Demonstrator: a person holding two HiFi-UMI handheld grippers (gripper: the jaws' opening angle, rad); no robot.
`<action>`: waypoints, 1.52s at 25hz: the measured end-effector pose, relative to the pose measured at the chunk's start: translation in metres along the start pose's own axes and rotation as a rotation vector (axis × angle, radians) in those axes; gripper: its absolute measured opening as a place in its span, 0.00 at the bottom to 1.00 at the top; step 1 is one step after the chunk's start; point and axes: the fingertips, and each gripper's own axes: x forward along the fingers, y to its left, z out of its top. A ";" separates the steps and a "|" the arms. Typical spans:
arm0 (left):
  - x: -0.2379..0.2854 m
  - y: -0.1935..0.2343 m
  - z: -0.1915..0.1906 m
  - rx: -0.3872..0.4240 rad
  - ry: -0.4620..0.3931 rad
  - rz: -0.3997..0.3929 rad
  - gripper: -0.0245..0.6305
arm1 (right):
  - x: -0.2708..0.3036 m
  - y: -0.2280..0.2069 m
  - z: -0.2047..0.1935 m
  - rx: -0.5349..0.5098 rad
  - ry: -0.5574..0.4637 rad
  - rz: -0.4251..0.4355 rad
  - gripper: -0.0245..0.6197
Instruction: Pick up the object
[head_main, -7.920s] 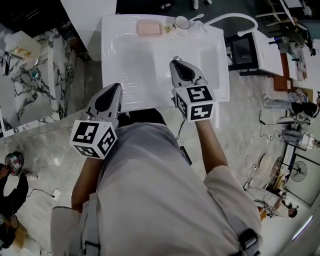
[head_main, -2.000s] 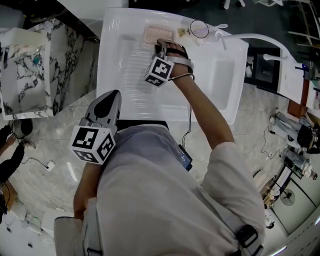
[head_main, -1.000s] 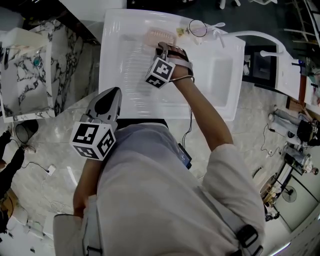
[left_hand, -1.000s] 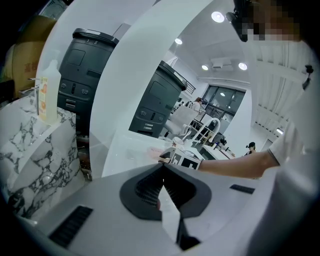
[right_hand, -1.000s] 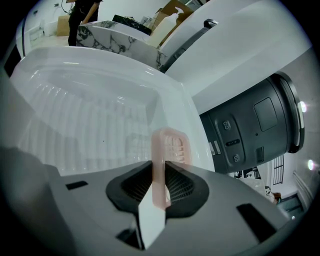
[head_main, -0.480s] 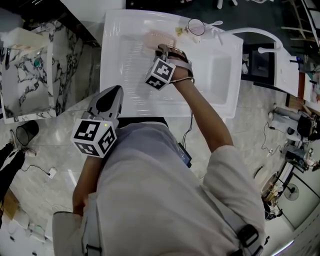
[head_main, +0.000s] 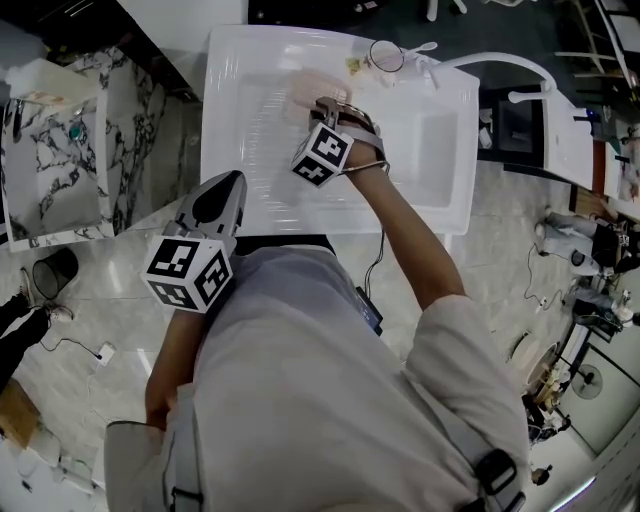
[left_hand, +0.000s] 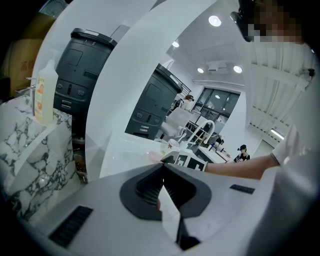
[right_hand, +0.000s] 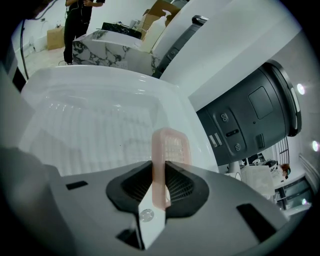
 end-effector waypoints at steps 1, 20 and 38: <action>0.000 0.000 0.000 0.000 -0.001 -0.003 0.04 | -0.001 0.001 0.000 0.011 -0.001 0.005 0.16; -0.009 0.003 0.007 -0.010 -0.018 -0.048 0.04 | -0.032 0.010 0.001 0.234 -0.012 0.053 0.16; -0.018 0.005 0.006 0.022 -0.022 -0.069 0.04 | -0.070 0.020 0.002 0.442 -0.054 0.049 0.16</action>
